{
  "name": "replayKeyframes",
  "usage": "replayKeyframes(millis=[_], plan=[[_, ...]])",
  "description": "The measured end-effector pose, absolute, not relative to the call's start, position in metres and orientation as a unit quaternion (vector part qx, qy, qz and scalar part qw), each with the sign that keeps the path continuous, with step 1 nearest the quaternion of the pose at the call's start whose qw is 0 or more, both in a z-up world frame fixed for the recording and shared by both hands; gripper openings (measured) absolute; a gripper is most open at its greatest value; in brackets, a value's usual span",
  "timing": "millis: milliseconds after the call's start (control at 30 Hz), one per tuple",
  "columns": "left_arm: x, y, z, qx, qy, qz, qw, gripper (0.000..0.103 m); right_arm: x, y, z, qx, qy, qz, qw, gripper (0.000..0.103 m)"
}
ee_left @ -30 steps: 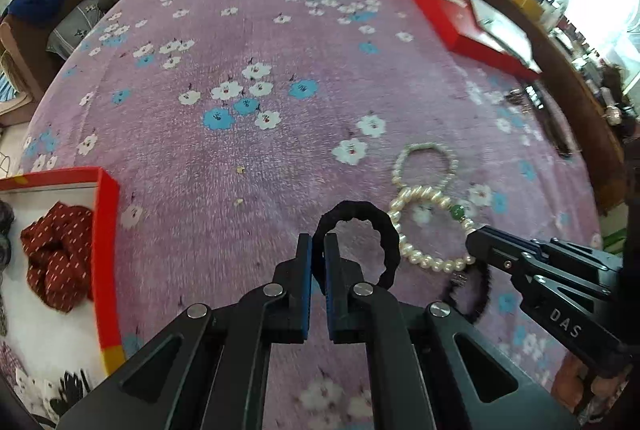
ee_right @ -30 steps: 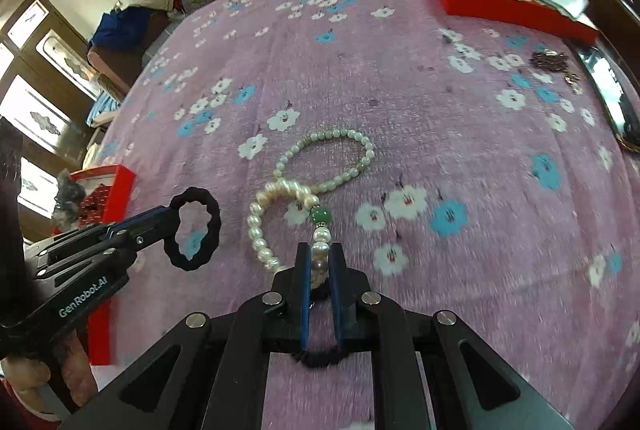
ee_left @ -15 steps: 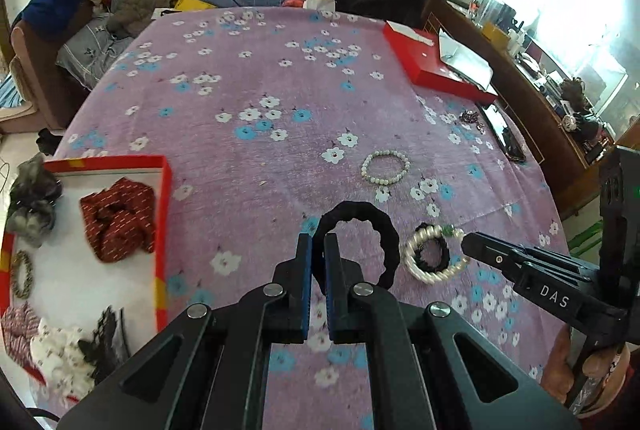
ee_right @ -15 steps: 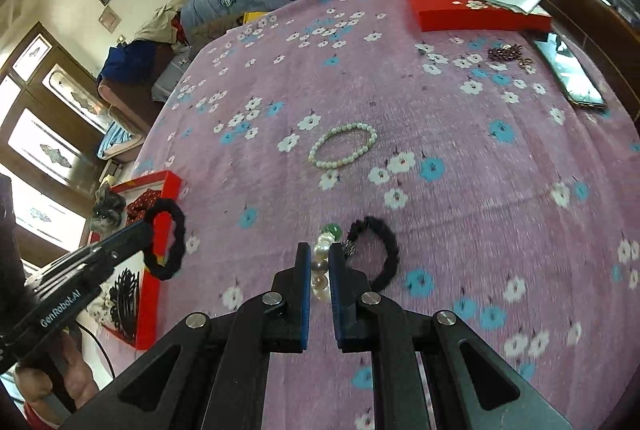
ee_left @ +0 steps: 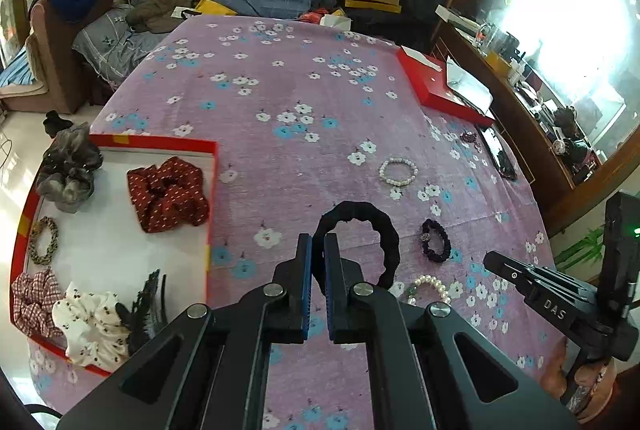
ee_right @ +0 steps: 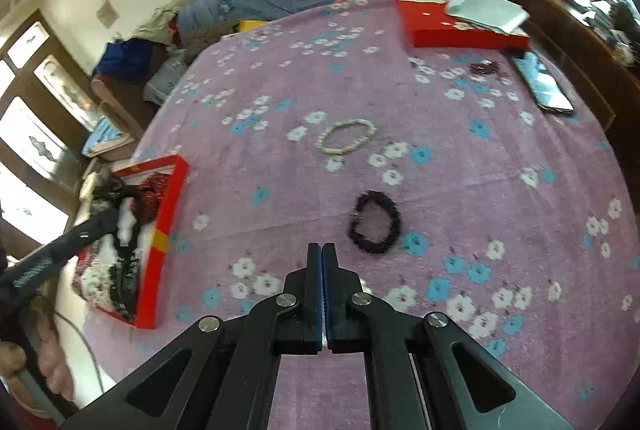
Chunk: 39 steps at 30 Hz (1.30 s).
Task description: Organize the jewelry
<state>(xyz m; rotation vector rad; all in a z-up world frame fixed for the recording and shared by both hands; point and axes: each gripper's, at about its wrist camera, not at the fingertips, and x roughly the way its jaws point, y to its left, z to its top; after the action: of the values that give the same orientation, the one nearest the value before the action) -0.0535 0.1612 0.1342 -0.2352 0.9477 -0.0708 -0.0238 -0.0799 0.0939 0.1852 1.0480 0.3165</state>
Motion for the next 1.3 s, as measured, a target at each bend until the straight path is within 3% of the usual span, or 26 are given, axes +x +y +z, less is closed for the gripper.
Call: replayKeyframes(millis=[167, 400, 500, 667, 733, 767, 1300], plan=[[-0.064, 0.165, 0.115, -0.119, 0.474, -0.043, 0.871, 0.005, -0.025, -0.092, 0.065, 0.103, 0.532, 0.131, 0.830, 0.013], [-0.070, 0.150, 0.082, -0.109, 0.512, -0.060, 0.850, 0.005, -0.028, -0.085, 0.021, 0.083, 0.567, 0.132, 0.809, 0.016], [-0.071, 0.148, 0.078, -0.107, 0.516, -0.061, 0.848, 0.005, -0.028, -0.081, 0.018, 0.070, 0.560, 0.127, 0.816, 0.027], [-0.069, 0.149, 0.077, -0.108, 0.517, -0.058, 0.847, 0.005, -0.027, -0.076, 0.012, 0.053, 0.546, 0.126, 0.827, 0.027], [-0.068, 0.149, 0.077, -0.109, 0.517, -0.058, 0.847, 0.005, -0.025, -0.074, 0.011, 0.043, 0.546, 0.126, 0.827, 0.012], [-0.068, 0.149, 0.078, -0.110, 0.516, -0.058, 0.848, 0.005, -0.024, -0.074, 0.011, 0.041, 0.547, 0.127, 0.826, 0.010], [-0.073, 0.158, 0.099, -0.110, 0.491, -0.054, 0.862, 0.005, -0.033, -0.070, 0.078, 0.106, 0.502, 0.168, 0.842, 0.010]])
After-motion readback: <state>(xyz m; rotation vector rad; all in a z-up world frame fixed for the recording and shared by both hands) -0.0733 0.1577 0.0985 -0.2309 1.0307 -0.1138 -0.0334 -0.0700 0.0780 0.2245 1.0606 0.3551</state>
